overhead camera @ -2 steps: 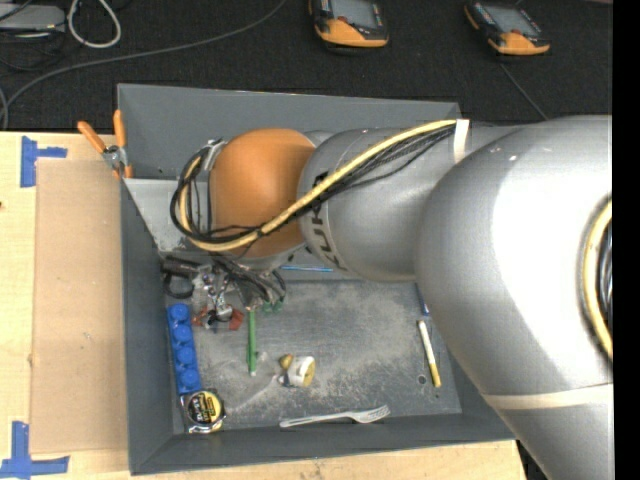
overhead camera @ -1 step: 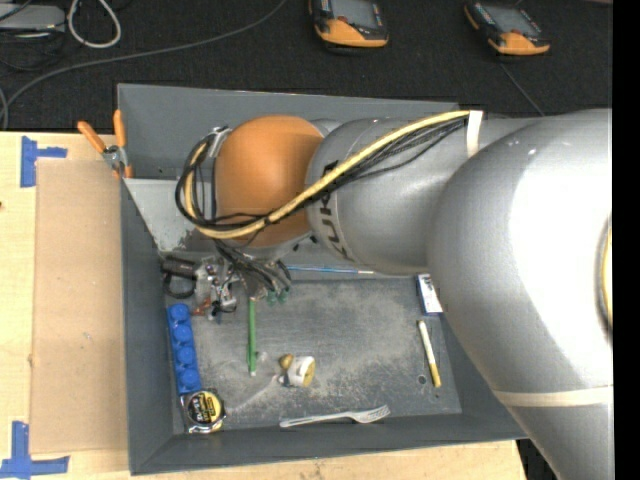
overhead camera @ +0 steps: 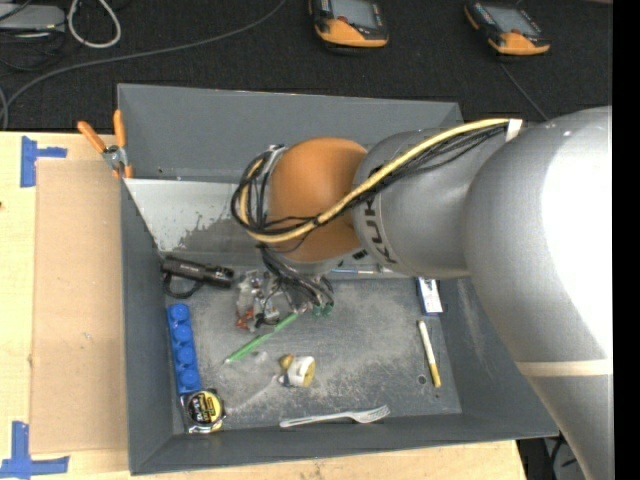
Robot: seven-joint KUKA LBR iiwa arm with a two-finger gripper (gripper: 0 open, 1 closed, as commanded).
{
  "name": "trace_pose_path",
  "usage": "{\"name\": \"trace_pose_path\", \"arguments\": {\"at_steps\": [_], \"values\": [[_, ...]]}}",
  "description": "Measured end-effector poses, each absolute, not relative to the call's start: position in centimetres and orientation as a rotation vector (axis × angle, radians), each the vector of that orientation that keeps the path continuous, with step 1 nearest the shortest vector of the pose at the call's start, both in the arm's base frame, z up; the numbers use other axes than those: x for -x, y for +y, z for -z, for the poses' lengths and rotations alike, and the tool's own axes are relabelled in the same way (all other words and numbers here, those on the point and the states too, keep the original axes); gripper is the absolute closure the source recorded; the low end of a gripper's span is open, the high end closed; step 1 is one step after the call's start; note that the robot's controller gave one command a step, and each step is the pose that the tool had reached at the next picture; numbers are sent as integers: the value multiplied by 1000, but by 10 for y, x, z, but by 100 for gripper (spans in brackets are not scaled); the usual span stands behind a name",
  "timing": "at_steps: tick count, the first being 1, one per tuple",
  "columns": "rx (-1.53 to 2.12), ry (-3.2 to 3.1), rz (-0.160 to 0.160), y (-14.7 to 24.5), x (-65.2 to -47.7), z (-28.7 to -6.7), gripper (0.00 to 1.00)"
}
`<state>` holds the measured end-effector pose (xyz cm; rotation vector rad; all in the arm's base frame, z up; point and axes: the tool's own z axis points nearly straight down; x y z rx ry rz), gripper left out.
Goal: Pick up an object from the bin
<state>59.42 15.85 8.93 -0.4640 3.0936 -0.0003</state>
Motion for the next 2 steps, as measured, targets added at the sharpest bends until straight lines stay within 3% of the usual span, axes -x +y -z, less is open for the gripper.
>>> {"name": "trace_pose_path", "arguments": {"at_steps": [1,2], "values": [[454,3096,-5,178,-578,-156,100],[295,3124,-2,121,-591,-230,100]]}}
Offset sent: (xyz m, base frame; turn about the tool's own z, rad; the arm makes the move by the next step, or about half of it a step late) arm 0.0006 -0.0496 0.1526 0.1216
